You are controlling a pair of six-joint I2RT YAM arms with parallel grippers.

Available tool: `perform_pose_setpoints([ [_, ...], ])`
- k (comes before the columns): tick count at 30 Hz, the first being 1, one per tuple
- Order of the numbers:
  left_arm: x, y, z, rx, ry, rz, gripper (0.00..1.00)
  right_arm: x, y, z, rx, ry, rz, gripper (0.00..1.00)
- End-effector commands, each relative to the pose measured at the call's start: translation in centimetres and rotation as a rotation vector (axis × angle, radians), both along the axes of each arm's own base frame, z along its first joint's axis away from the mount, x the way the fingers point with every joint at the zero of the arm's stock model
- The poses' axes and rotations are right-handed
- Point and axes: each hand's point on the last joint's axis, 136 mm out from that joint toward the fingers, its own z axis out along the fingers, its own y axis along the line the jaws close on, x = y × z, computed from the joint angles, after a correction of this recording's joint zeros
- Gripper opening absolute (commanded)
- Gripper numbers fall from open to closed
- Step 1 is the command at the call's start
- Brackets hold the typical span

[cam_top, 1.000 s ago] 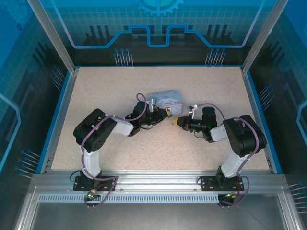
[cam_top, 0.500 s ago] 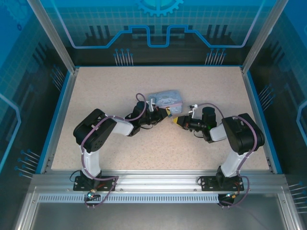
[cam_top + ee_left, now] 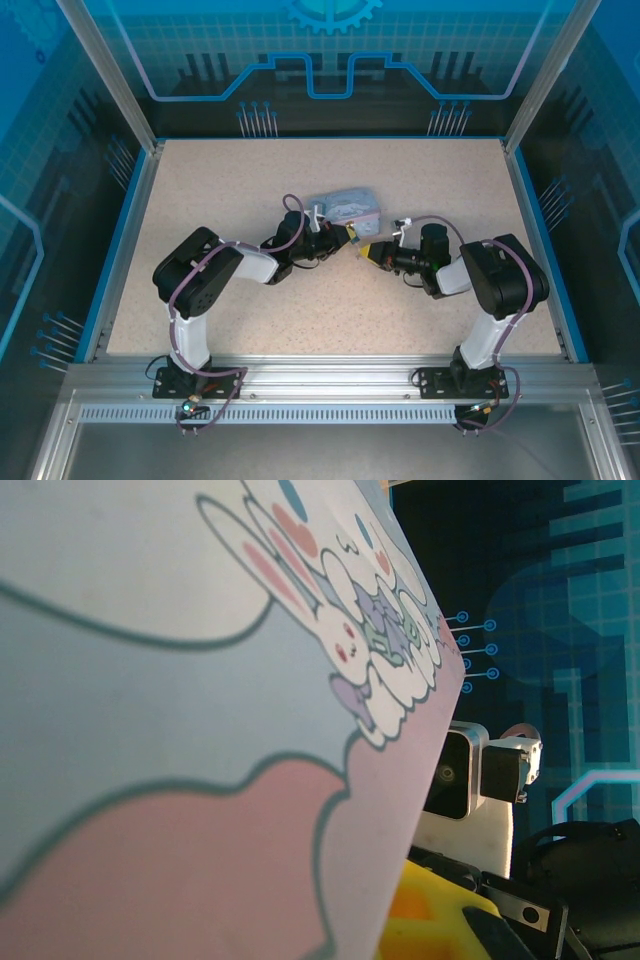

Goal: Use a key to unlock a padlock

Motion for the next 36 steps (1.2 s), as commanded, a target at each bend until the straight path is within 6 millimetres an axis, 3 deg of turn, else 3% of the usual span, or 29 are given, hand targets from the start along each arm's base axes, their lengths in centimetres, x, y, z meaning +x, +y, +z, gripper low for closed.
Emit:
perform_pose_setpoints([
  [1, 0.0, -0.2, 2.1, -0.033, -0.062, -0.006, 0.0, 0.1, 0.3, 0.8, -0.002, -0.034, 0.002, 0.0],
  [11, 0.1, -0.2, 1.9, -0.029, -0.059, -0.004, 0.0, -0.5, 0.1, 1.1, -0.017, -0.04, 0.008, 0.0],
  [36, -0.1, -0.5, 2.2, -0.044, -0.061, -0.016, 0.0, 0.9, 1.2, 1.0, 0.017, -0.031, 0.013, 0.0],
])
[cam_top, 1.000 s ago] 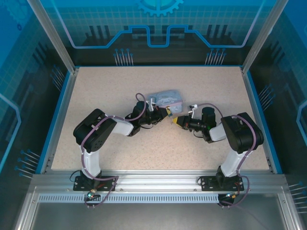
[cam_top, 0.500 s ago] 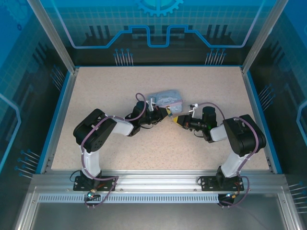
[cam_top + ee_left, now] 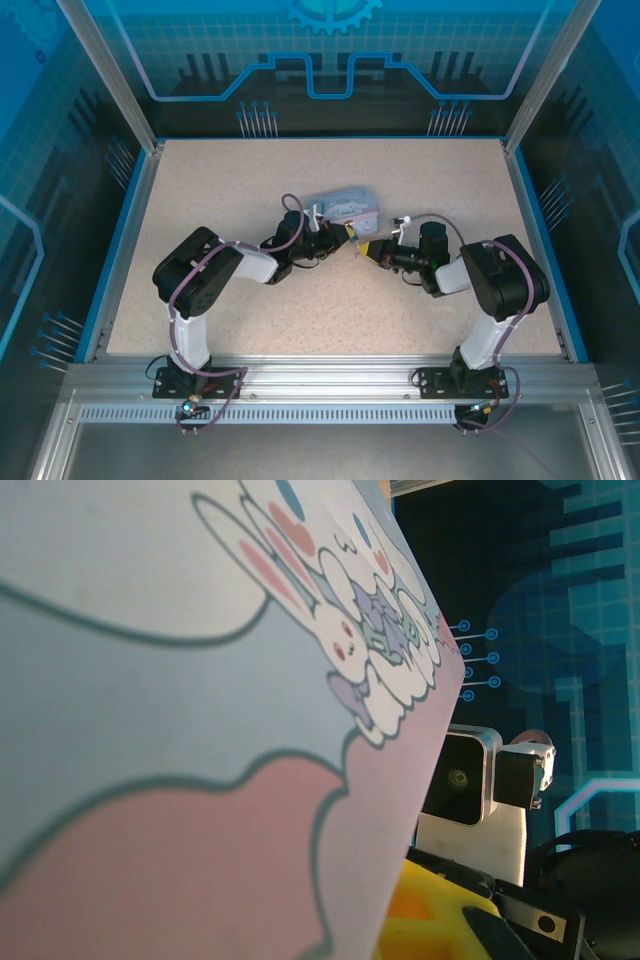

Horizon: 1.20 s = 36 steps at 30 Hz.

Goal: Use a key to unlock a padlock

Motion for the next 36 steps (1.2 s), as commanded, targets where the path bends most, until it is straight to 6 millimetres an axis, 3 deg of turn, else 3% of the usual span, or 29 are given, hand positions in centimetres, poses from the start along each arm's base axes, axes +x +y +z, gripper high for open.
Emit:
perform_pose_setpoints([
  [1, -0.4, -0.8, 2.2, -0.047, -0.057, -0.036, 0.0, 0.6, 0.9, 0.7, 0.02, -0.028, 0.017, 0.0],
  [18, -0.9, -0.9, 1.6, -0.021, -0.057, -0.069, 0.0, 1.2, -0.4, 2.2, 0.02, -0.056, -0.002, 0.0],
  [27, -0.9, -1.3, 1.8, -0.034, -0.059, -0.079, 0.0, 1.4, 0.9, 1.5, 0.026, -0.039, 0.022, 0.0],
  [36, -1.2, -1.0, 1.3, 0.001, -0.06, -0.083, 0.0, 1.4, -0.4, 2.4, 0.013, -0.055, 0.001, 0.0],
])
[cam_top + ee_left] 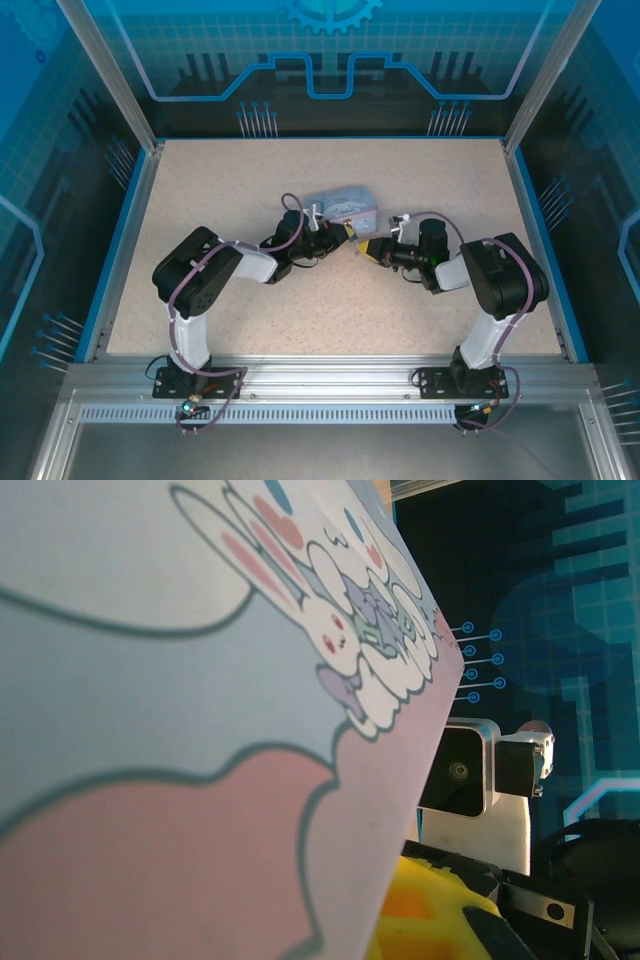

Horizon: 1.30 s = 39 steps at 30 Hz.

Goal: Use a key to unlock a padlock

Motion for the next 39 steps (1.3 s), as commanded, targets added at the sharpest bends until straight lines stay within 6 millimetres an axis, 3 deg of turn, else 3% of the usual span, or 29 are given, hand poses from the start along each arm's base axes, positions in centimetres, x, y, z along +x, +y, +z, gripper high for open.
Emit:
perform_pose_setpoints([
  [1, -1.4, -1.1, 1.3, -0.017, -0.039, -0.08, 0.0, 1.1, -0.5, 2.3, 0.0, -0.091, -0.011, 0.0],
  [12, -1.5, -1.4, 2.1, -0.04, -0.052, -0.095, 0.0, 1.0, -0.9, 1.6, -0.02, -0.082, -0.013, 0.0],
  [20, -1.3, -2.0, 2.5, -0.056, -0.053, -0.093, 0.0, 1.0, 0.7, 0.9, -0.012, -0.071, 0.014, 0.0],
  [25, -1.4, -2.1, 2.1, -0.049, -0.05, -0.088, 0.0, 1.0, 1.4, 0.7, -0.003, -0.068, 0.022, 0.0],
  [39, -1.6, -2.0, 0.8, 0.001, -0.042, -0.1, 0.0, 1.3, 1.0, 1.8, 0.004, -0.096, -0.004, 0.0],
])
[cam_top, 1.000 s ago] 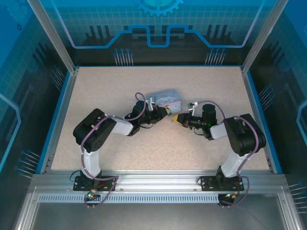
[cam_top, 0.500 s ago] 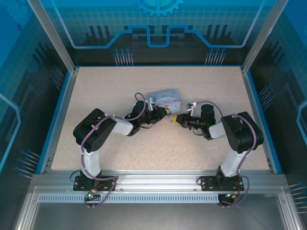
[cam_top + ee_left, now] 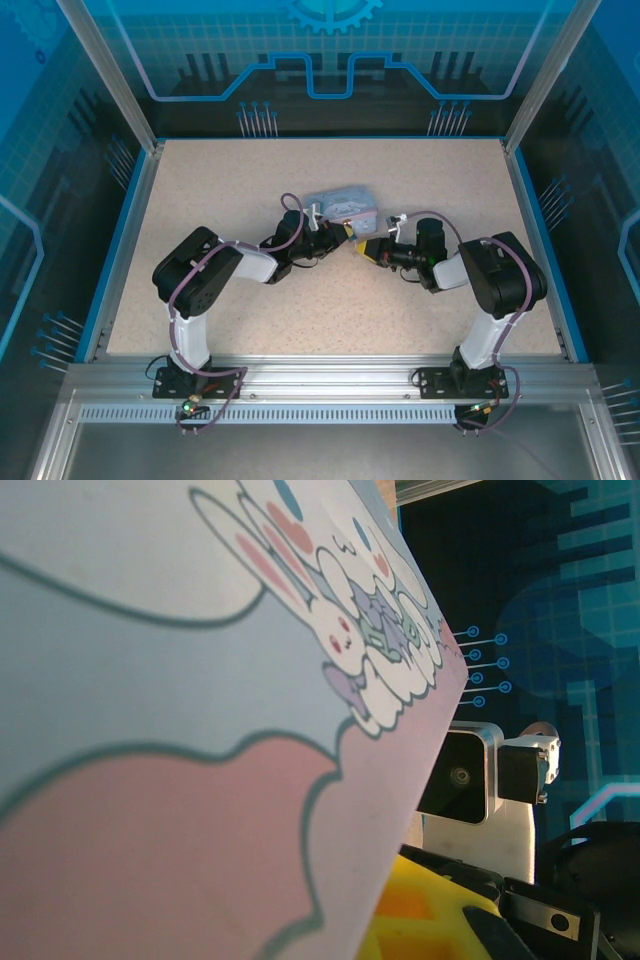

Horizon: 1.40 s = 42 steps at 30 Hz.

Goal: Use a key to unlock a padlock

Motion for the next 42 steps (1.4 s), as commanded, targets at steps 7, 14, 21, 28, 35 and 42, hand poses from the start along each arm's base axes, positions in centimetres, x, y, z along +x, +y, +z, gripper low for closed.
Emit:
perform_pose_setpoints([
  [7, -1.9, -1.8, -0.1, 0.016, -0.052, -0.104, 0.0, 1.1, -0.2, 2.1, 0.023, -0.075, -0.032, 0.0],
  [14, -1.6, -2.4, 1.3, -0.048, -0.082, -0.107, 0.0, 1.0, -0.2, 1.9, 0.088, -0.034, -0.047, 0.0],
  [21, -1.8, -2.3, 1.5, -0.038, -0.084, -0.108, 0.0, 1.2, -0.4, 1.6, 0.052, -0.035, -0.058, 0.0],
  [28, -1.8, -2.2, 1.4, -0.004, -0.052, -0.097, 0.0, 0.6, -0.3, 1.4, -0.188, -0.105, -0.028, 0.0],
  [35, -1.6, -2.7, 1.9, -0.019, -0.035, -0.083, 0.0, 0.4, -0.3, 1.2, -0.231, -0.107, -0.023, 0.0],
  [42, -1.7, -3.0, 2.1, -0.033, -0.023, -0.08, 0.0, 0.5, -0.3, 0.9, -0.225, -0.116, -0.03, 0.0],
])
